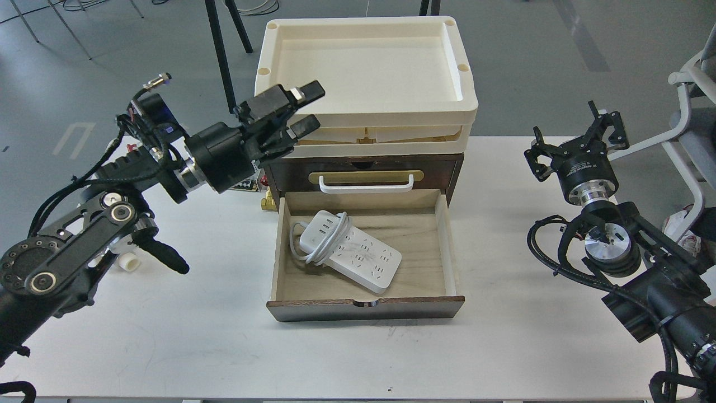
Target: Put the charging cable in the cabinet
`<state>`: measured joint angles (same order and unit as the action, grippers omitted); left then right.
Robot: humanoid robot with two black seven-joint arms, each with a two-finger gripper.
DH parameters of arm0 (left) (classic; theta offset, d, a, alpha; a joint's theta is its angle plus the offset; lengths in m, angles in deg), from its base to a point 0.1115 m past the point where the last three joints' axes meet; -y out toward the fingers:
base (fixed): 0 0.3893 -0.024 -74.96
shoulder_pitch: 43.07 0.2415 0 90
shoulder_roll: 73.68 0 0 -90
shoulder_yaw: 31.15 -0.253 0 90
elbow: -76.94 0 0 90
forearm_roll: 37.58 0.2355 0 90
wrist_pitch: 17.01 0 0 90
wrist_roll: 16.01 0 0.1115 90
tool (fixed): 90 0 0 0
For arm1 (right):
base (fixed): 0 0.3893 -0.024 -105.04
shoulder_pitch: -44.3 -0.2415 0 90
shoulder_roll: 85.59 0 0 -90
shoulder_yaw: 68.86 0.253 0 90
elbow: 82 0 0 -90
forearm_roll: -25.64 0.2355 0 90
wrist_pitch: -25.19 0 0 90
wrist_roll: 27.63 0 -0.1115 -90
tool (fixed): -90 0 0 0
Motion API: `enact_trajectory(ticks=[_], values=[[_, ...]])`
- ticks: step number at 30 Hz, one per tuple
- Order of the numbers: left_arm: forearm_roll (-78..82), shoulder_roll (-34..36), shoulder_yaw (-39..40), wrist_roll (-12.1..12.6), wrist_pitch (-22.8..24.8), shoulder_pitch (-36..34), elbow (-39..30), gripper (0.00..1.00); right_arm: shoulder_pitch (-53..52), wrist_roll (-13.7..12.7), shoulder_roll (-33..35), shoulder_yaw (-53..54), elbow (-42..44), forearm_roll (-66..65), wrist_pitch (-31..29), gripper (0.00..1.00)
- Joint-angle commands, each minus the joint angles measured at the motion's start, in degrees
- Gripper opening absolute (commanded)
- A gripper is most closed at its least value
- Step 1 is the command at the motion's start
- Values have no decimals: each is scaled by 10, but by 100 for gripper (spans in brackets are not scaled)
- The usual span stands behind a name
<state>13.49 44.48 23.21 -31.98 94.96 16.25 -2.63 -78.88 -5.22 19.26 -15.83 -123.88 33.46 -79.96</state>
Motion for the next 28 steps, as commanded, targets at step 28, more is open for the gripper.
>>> enact_trajectory(ticks=[28], values=[[-563,-37,67,14,60,47,349,100,-8,-28,-2,38,23,11,4,100]])
